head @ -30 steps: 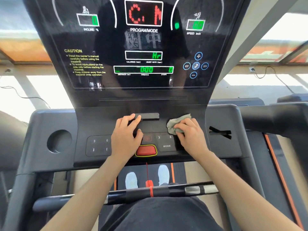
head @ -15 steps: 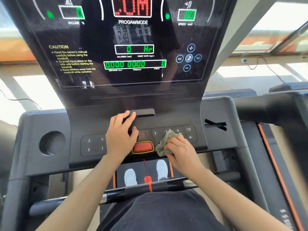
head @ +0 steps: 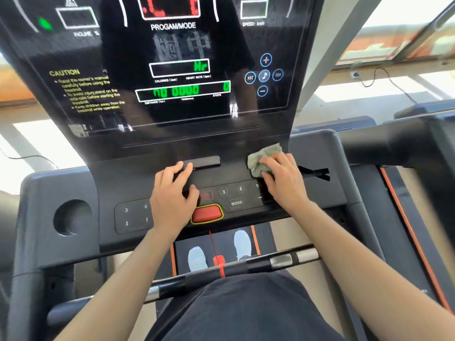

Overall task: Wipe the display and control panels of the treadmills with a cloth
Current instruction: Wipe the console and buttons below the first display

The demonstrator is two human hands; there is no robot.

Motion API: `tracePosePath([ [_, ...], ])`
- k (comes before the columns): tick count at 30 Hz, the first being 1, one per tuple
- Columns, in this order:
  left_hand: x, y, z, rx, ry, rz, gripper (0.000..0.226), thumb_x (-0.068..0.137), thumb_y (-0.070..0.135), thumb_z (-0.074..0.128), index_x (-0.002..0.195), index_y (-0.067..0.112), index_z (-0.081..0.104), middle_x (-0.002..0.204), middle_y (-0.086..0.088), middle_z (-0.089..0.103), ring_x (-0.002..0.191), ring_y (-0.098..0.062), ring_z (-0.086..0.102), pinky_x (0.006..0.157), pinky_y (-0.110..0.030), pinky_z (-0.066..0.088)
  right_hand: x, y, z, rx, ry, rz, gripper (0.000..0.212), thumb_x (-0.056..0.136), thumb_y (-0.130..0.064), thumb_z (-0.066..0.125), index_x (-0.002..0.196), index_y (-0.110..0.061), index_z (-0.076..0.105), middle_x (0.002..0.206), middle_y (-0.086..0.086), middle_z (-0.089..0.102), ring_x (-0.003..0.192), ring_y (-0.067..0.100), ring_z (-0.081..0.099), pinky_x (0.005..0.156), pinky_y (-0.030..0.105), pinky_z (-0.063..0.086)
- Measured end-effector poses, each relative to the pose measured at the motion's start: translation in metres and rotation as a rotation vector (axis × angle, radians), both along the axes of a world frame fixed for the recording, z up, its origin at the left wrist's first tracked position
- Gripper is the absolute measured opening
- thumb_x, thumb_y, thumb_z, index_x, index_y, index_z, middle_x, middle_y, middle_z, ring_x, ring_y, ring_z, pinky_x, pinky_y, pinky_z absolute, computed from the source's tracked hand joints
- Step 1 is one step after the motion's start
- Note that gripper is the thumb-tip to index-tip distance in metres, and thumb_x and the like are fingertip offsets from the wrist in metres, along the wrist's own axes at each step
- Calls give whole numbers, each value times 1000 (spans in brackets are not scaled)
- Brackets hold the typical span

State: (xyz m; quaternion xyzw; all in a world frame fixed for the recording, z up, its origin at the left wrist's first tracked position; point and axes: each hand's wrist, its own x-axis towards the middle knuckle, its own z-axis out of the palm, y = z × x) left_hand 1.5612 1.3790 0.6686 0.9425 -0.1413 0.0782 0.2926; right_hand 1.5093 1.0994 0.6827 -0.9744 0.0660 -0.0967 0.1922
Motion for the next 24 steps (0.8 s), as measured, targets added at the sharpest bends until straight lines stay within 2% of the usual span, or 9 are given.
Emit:
tracePosePath([
  [4, 0, -3, -2, 11, 7, 23, 47, 85, 16, 69, 132, 23, 67, 128, 3, 62, 118, -23, 52, 69, -35, 52, -43, 10, -5, 10, -27, 18, 18, 81, -6, 69, 98, -12, 68, 94, 3, 61, 85, 29, 48, 76, 42, 49],
  [11, -1, -3, -1, 29, 26, 31, 48, 85, 16, 71, 133, 25, 67, 128, 6, 61, 119, -21, 51, 67, -35, 52, -92, 21, -15, 57, -41, 99, 16, 82, -2, 68, 96, -9, 69, 95, 4, 62, 87, 30, 50, 78, 44, 48],
  [13, 0, -3, -1, 31, 26, 25, 48, 86, 17, 71, 133, 24, 67, 128, 6, 61, 119, -20, 51, 67, -33, 50, -82, 11, -12, 54, -47, 15, 17, 81, -1, 70, 97, -8, 70, 97, 5, 62, 90, 29, 49, 81, 41, 47],
  [16, -1, -3, 1, 27, 29, 17, 48, 86, 16, 71, 133, 23, 66, 128, 6, 61, 119, -20, 51, 67, -31, 48, -46, -5, -12, 55, -60, -114, 25, 82, -1, 69, 106, -7, 69, 112, 9, 61, 101, 31, 49, 92, 41, 46],
  [19, -1, -3, 3, 21, 45, 23, 49, 85, 15, 71, 133, 24, 66, 128, 6, 61, 120, -20, 51, 68, -32, 48, -10, -3, -11, 51, -64, -134, 30, 83, -1, 67, 113, -6, 68, 124, 14, 56, 109, 33, 47, 96, 40, 46],
  [24, -1, -2, 7, 18, 70, 10, 49, 85, 16, 73, 133, 24, 66, 129, 7, 62, 122, -17, 50, 70, -28, 45, 29, 35, -1, 71, -133, -31, 24, 84, -6, 71, 108, -4, 70, 112, 13, 57, 103, 30, 48, 87, 34, 47],
])
